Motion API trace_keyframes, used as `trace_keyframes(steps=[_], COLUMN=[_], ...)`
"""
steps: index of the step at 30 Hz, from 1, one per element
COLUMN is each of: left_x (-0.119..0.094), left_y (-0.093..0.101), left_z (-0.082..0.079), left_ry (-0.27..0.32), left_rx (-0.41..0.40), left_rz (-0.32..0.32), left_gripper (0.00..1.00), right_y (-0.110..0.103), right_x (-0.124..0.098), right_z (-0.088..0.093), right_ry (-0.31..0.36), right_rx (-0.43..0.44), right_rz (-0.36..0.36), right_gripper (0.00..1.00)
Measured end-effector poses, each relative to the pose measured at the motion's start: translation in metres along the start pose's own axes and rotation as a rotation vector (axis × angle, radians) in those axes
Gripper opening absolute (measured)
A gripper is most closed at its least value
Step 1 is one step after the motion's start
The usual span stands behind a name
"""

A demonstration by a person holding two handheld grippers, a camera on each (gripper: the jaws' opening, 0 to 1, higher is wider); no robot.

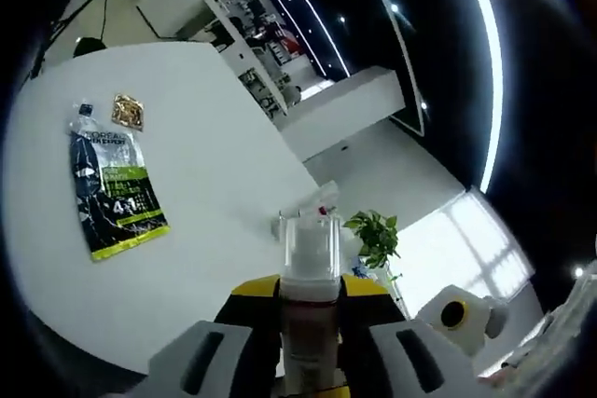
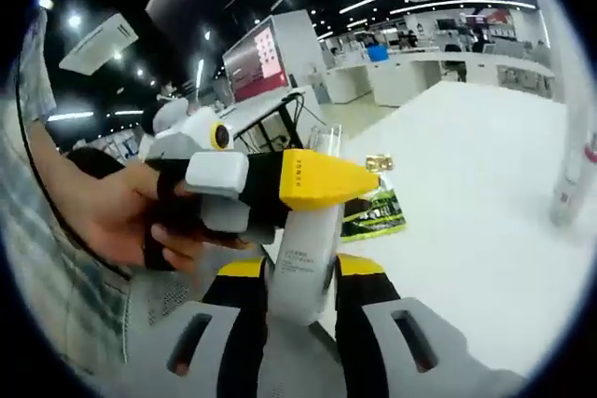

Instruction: Arrange the skincare products in the storage area until every visible bottle or jar stands upright without overlapping.

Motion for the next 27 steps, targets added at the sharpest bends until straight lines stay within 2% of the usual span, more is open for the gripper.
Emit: trace_keyframes(steps=[1, 4, 5, 7, 8, 9, 10, 11, 12, 13, 14, 16, 18, 19, 20, 22, 23, 24, 25, 26, 27], left_x=[-0.002, -0.012, -0.016, -0.021, -0.024, -0.026, -0.029, -0.031, -0.034, -0.037, -0.039, -0.038, -0.037, -0.034, -0.032, -0.031, -0.030, -0.030, -0.028, -0.026, -0.025], left_y=[0.000, 0.006, 0.009, 0.015, 0.018, 0.021, 0.026, 0.026, 0.028, 0.030, 0.030, 0.022, 0.015, 0.008, 0.004, -0.003, -0.005, -0.007, -0.013, -0.017, -0.021], left_z=[-0.001, -0.008, -0.010, -0.010, -0.010, -0.010, -0.008, -0.008, -0.009, -0.010, -0.009, -0.009, -0.008, -0.008, -0.008, -0.008, -0.009, -0.011, -0.014, -0.016, -0.019], left_ry=[-0.002, 0.009, 0.007, -0.043, -0.060, -0.068, -0.107, -0.132, -0.139, -0.133, -0.148, -0.143, -0.149, -0.120, -0.112, -0.099, -0.088, -0.076, -0.048, -0.038, -0.009], left_rx=[0.003, -0.027, -0.055, -0.090, -0.076, -0.059, -0.076, -0.098, -0.098, -0.078, -0.077, -0.069, -0.063, -0.020, 0.002, 0.046, 0.055, 0.053, 0.029, 0.012, 0.006], left_rz=[0.016, 0.151, 0.214, 0.294, 0.336, 0.367, 0.417, 0.431, 0.457, 0.490, 0.505, 0.498, 0.475, 0.422, 0.390, 0.315, 0.296, 0.272, 0.237, 0.216, 0.186], left_gripper=[0.23, 0.23, 0.24, 0.26, 0.27, 0.28, 0.28, 0.28, 0.28, 0.28, 0.27, 0.27, 0.27, 0.26, 0.26, 0.26, 0.26, 0.26, 0.26, 0.26, 0.26], right_y=[0.002, 0.000, -0.004, -0.015, -0.018, -0.025, -0.029, -0.032, -0.034, -0.038, -0.040, -0.036, -0.033, -0.030, -0.026, -0.025, -0.023, -0.020, -0.019, -0.017, -0.017], right_x=[-0.002, -0.008, -0.010, -0.013, -0.013, -0.014, -0.014, -0.015, -0.015, -0.016, -0.015, -0.012, -0.007, -0.005, -0.003, 0.001, 0.003, 0.006, 0.007, 0.009, 0.012], right_z=[-0.002, -0.009, -0.013, -0.016, -0.016, -0.016, -0.016, -0.017, -0.018, -0.019, -0.018, -0.017, -0.012, -0.010, -0.008, -0.006, -0.005, -0.006, -0.007, -0.009, -0.009], right_ry=[0.045, 0.147, 0.208, 0.260, 0.274, 0.272, 0.276, 0.291, 0.306, 0.302, 0.292, 0.277, 0.218, 0.200, 0.173, 0.126, 0.109, 0.095, 0.087, 0.064, 0.040], right_rx=[0.058, 0.229, 0.306, 0.437, 0.469, 0.537, 0.579, 0.612, 0.606, 0.628, 0.628, 0.552, 0.504, 0.463, 0.374, 0.253, 0.226, 0.182, 0.154, 0.077, 0.022], right_rz=[-0.026, -0.129, -0.206, -0.342, -0.376, -0.464, -0.512, -0.547, -0.567, -0.618, -0.629, -0.560, -0.468, -0.413, -0.323, -0.217, -0.167, -0.086, -0.037, 0.027, 0.060], right_gripper=[0.22, 0.21, 0.21, 0.21, 0.21, 0.21, 0.21, 0.21, 0.21, 0.21, 0.21, 0.22, 0.21, 0.20, 0.20, 0.20, 0.22, 0.27, 0.30, 0.33, 0.34])
Point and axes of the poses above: the point that each gripper's makers call its tool centre point, and the gripper's own axes: x roughly forward along the fingers, y roughly to its right, z roughly out of its underside, the point moved 6 cm from there along -x, roughly backward along the fingers, and after that the axes turned 9 degrees about -z, right-handed, at the moved point
